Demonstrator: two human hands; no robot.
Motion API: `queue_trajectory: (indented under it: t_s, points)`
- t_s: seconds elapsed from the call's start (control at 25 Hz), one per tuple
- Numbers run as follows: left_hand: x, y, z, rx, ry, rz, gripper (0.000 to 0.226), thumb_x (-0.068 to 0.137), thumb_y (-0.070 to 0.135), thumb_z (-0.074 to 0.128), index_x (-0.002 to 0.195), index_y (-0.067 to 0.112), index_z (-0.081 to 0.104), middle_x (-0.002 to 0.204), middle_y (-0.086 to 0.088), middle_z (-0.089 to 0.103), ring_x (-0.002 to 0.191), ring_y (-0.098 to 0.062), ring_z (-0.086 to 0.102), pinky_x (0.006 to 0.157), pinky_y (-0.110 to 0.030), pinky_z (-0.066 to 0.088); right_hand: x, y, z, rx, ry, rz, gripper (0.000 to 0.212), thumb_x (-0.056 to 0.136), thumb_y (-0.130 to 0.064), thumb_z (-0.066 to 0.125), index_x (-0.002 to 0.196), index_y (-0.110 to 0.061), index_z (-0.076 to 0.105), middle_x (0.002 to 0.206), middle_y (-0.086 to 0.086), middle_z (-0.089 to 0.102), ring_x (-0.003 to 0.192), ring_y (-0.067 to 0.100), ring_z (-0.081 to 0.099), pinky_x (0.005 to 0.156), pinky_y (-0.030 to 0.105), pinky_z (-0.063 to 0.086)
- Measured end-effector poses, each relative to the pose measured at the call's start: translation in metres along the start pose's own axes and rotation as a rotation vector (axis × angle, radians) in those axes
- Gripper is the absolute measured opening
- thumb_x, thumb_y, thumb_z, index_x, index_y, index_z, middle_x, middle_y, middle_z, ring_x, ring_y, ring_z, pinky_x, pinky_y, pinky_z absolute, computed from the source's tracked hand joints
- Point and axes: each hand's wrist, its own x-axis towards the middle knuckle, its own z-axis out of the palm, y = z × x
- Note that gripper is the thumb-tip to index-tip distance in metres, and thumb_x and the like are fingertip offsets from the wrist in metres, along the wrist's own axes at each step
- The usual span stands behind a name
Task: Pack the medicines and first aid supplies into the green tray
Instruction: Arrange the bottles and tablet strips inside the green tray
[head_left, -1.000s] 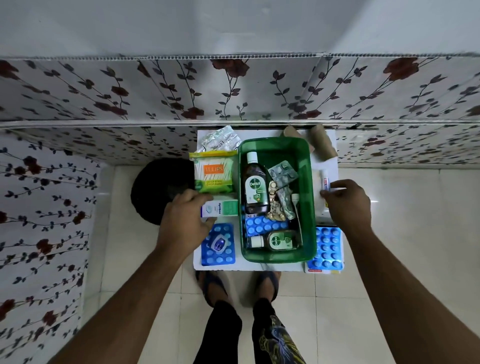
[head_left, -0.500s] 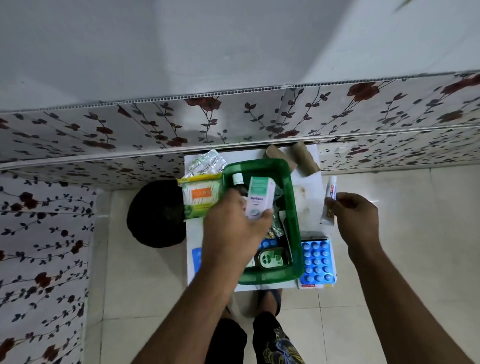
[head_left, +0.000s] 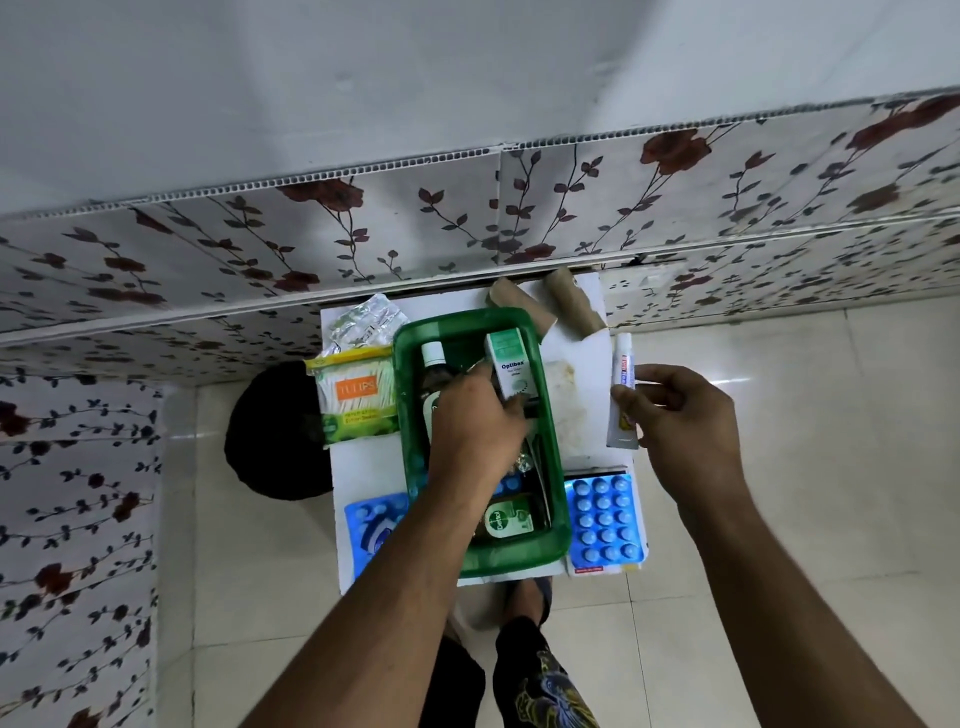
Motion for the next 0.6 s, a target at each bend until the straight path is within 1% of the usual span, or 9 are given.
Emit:
queue_trajectory:
  t_s: [0.08,0.12,0.16,0.24,0.32,0.4,0.44,0.52,0.6]
  points:
    - [-0.007,0.005,-0.015,-0.025,-0.03,0.024,0.027,0.09,0.023,0.063,0.116,0.017,0.067,0.089,0.008,0.071,0.072,-0.008,0.063,0.068,-0.023,0.051,-0.014,-0.013,0.009,-0.069,-0.04,-0.06,0.019,0.084,-0.017,0.075,0.101,-0.023,0.069,0.084,-0.006,0.075,0.067,0.006,0.07,0.059,0.021,0.055]
    - [-0.014,0.007,-0.026,-0.046,-0.023,0.058,0.028,0.093,0.024,0.06,0.119,0.018,0.066,0.093,0.008,0.071,0.068,-0.003,0.061,0.062,-0.02,0.049,-0.023,-0.02,0.015,-0.111,-0.063,-0.096,0.019,0.084,-0.019,0.075,0.101,-0.024,0.07,0.084,-0.009,0.074,0.067,0.004,0.071,0.06,0.022,0.057]
    - [-0.02,0.007,-0.04,-0.083,0.02,0.105,0.027,0.093,0.023,0.059,0.119,0.019,0.066,0.096,0.008,0.071,0.066,-0.001,0.061,0.059,-0.015,0.047,-0.032,-0.028,0.024,-0.167,-0.086,-0.139,0.019,0.083,-0.022,0.076,0.101,-0.026,0.07,0.085,-0.01,0.075,0.07,0.005,0.071,0.065,0.026,0.059]
    - [-0.032,-0.003,-0.07,-0.207,0.172,0.16,0.019,0.093,0.016,0.061,0.108,0.02,0.071,0.09,0.009,0.072,0.07,-0.005,0.066,0.06,-0.011,0.048,-0.047,-0.04,0.046,-0.342,-0.133,-0.235,0.024,0.084,-0.03,0.073,0.108,-0.026,0.071,0.091,-0.008,0.076,0.081,0.012,0.072,0.073,0.033,0.058]
    - [-0.036,-0.022,-0.091,-0.33,0.29,0.11,0.015,0.092,0.01,0.06,0.096,0.02,0.071,0.085,0.009,0.071,0.074,-0.01,0.068,0.065,-0.018,0.054,-0.05,-0.046,0.07,-0.602,-0.153,-0.304,0.031,0.086,-0.034,0.067,0.115,-0.025,0.068,0.098,-0.001,0.076,0.091,0.023,0.07,0.075,0.033,0.054]
    - [-0.033,-0.048,-0.105,-0.378,0.358,0.032,0.016,0.091,0.007,0.059,0.09,0.019,0.07,0.085,0.008,0.071,0.075,-0.013,0.068,0.07,-0.026,0.056,-0.044,-0.048,0.096,-0.822,-0.156,-0.37,0.025,0.088,-0.028,0.062,0.111,-0.02,0.066,0.098,0.007,0.074,0.093,0.032,0.067,0.066,0.032,0.044]
    - [-0.03,-0.06,-0.108,-0.387,0.371,0.007,0.017,0.091,0.005,0.059,0.088,0.018,0.07,0.084,0.008,0.071,0.074,-0.014,0.068,0.07,-0.026,0.055,-0.04,-0.048,0.106,-0.892,-0.154,-0.402,0.02,0.088,-0.023,0.06,0.106,-0.016,0.064,0.096,0.009,0.073,0.091,0.034,0.067,0.063,0.032,0.039]
    - [-0.027,-0.082,-0.111,-0.386,0.373,-0.005,0.019,0.09,0.003,0.059,0.089,0.019,0.069,0.081,0.009,0.07,0.071,-0.009,0.067,0.067,-0.021,0.053,-0.032,-0.046,0.12,-0.978,-0.143,-0.443,0.012,0.087,-0.014,0.061,0.098,-0.011,0.061,0.093,0.012,0.071,0.085,0.034,0.067,0.061,0.03,0.034]
    - [-0.028,-0.099,-0.111,-0.355,0.363,0.006,0.019,0.09,0.003,0.059,0.09,0.019,0.069,0.082,0.008,0.071,0.072,-0.007,0.066,0.067,-0.017,0.05,-0.028,-0.042,0.128,-1.027,-0.124,-0.487,0.012,0.086,-0.009,0.062,0.098,-0.009,0.06,0.092,0.013,0.07,0.082,0.034,0.068,0.06,0.03,0.035]
